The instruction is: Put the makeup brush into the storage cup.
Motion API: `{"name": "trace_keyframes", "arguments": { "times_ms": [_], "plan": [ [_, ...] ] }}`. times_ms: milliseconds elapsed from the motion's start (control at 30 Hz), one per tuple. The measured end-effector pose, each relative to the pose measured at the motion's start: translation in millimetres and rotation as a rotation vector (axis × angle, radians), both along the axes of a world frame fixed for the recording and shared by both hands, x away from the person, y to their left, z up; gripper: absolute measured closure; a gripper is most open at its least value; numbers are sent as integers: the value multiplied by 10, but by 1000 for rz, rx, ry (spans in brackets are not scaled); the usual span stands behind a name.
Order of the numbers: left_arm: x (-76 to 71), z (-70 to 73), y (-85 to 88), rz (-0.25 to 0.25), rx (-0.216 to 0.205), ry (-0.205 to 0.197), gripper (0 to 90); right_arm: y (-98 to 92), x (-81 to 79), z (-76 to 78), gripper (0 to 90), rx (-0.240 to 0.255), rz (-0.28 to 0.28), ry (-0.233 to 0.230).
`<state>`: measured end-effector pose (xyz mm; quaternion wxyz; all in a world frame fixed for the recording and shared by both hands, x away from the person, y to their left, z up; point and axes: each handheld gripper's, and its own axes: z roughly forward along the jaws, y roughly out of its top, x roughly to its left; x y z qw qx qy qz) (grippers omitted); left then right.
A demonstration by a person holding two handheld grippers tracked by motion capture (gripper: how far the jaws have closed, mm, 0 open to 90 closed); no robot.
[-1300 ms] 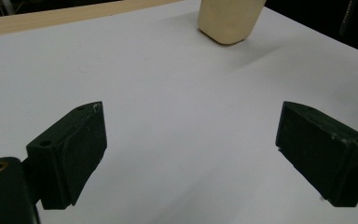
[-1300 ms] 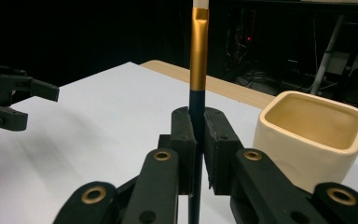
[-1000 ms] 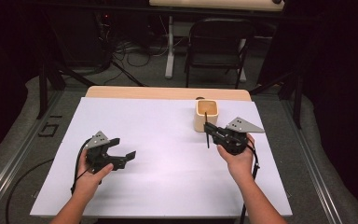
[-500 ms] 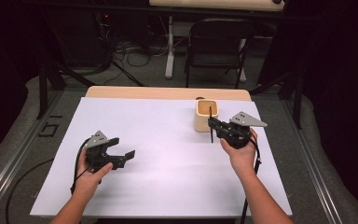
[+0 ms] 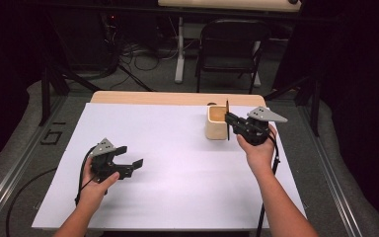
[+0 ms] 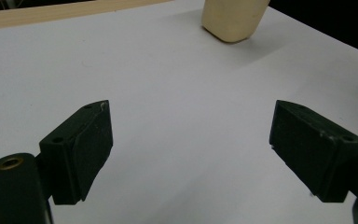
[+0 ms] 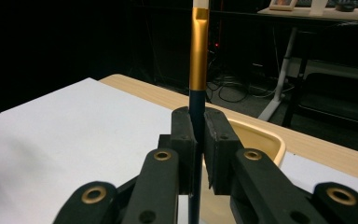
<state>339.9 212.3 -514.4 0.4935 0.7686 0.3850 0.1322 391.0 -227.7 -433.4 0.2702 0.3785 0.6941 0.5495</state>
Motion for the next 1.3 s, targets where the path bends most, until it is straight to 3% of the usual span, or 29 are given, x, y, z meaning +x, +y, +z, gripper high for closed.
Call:
{"name": "trace_keyframes", "arguments": {
  "times_ms": [367,700,867,1300],
  "plan": [
    [2,-1,5,1,3,2,149,-1,187,71,835,9,-36,1],
    [11,1,15,2,-6,1,149,61,341,134,835,-29,-48,9],
    [8,8,25,0,-16,4,149,81,431,175,835,-6,-54,8],
    [-4,18,51,6,-11,1,150,114,558,193,835,-33,-83,10]
  ]
}}
